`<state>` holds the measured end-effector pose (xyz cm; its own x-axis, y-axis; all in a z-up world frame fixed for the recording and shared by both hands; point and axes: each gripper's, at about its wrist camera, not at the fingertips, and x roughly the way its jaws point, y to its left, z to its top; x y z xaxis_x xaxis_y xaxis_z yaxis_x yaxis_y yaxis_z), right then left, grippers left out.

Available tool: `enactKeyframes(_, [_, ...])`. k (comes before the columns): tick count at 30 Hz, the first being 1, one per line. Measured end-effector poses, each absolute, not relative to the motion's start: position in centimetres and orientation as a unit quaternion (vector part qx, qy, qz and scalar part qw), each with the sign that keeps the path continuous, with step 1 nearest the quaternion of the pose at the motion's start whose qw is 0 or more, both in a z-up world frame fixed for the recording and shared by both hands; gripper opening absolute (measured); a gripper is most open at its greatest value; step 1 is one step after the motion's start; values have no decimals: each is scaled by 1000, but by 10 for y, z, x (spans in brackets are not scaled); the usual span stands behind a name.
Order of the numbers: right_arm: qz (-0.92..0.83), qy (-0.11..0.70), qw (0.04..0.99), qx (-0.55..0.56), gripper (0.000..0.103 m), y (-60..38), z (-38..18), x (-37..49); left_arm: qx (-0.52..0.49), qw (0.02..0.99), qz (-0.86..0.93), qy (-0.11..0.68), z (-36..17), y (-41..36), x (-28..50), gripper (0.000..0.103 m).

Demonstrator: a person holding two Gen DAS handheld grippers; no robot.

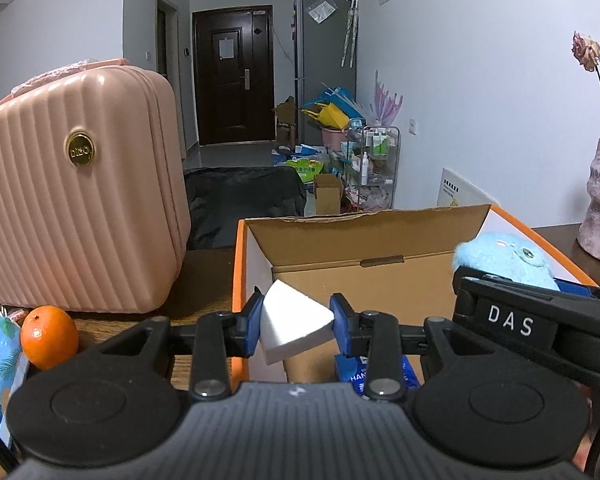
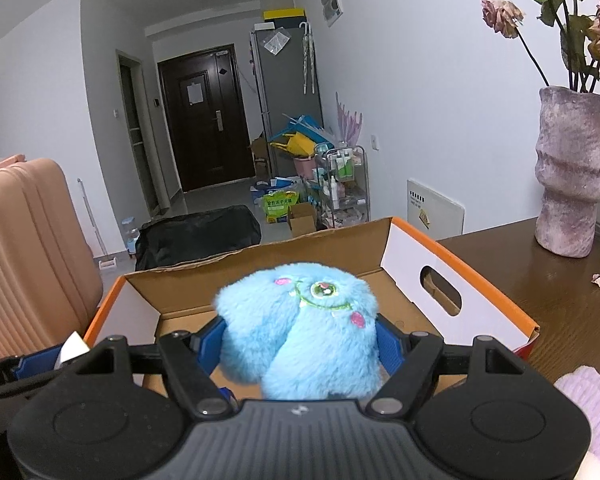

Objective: Organize soft objects
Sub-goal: 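Carry the white sponge and plush lamb with both grippers over the orange box, then open both grippers to drop the sponge and lamb into the box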

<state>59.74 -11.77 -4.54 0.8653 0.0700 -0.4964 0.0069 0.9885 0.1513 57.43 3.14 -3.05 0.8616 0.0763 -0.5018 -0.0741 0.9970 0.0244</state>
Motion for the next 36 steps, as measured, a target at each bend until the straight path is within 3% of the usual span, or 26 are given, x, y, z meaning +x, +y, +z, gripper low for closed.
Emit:
enactKeyframes(5, [14, 267, 960, 80, 77, -121, -45, 601, 4, 964, 37, 263, -31, 32, 575, 47])
enactKeyframes(8, [5, 277, 956, 98, 86, -128, -47, 605, 2, 962, 50, 268, -33, 35, 577, 71])
enactKeyframes(10, [0, 279, 953, 115, 94, -133, -47, 605, 2, 962, 62, 265, -33, 35, 577, 94])
enactKeyframes(12, [-3, 279, 952, 124, 99, -136, -47, 605, 6, 962, 77, 260, -33, 35, 575, 103])
enactKeyframes(15, [-6, 279, 951, 130, 103, -138, -48, 606, 2, 962, 84, 261, -32, 37, 575, 103])
enactKeyframes(36, [8, 278, 950, 141, 103, -142, -46, 596, -2, 961, 88, 260, -29, 40, 565, 103])
